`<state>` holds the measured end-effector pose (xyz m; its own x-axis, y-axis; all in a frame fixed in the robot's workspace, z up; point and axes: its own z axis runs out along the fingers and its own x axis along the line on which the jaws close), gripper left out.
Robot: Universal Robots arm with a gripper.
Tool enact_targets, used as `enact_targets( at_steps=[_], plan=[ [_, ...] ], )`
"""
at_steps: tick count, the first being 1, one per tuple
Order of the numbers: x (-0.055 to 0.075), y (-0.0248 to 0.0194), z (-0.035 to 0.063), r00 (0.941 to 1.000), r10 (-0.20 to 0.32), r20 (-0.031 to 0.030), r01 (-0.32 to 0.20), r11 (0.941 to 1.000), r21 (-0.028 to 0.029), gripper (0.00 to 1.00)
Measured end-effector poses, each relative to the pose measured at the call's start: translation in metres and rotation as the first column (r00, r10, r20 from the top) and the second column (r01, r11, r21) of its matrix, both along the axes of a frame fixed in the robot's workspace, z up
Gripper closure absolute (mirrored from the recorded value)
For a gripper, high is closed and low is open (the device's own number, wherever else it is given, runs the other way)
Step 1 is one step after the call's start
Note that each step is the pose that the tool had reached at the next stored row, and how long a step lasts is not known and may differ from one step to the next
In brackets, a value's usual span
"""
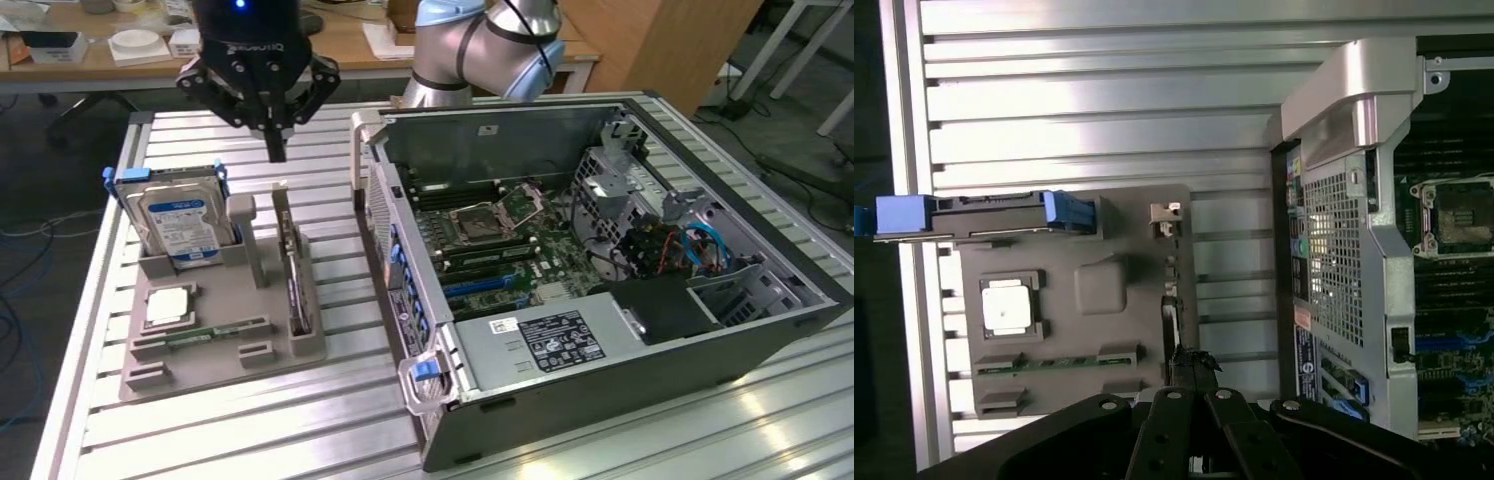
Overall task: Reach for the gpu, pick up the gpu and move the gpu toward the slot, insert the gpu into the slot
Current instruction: 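Reach for the gpu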
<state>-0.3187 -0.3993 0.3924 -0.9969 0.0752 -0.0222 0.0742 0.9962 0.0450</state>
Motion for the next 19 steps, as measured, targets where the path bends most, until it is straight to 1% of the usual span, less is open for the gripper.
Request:
enact_targets(
  at_steps=[9,19],
  plan=[
    [-0.022,0.0,-0.0004,1.0,0.0,-0.0001,0.0,1.0,0.0,0.9],
    [-0.024,0.0,-0.0004,1.0,0.0,-0.0002,0.0,1.0,0.0,0.9]
  ],
)
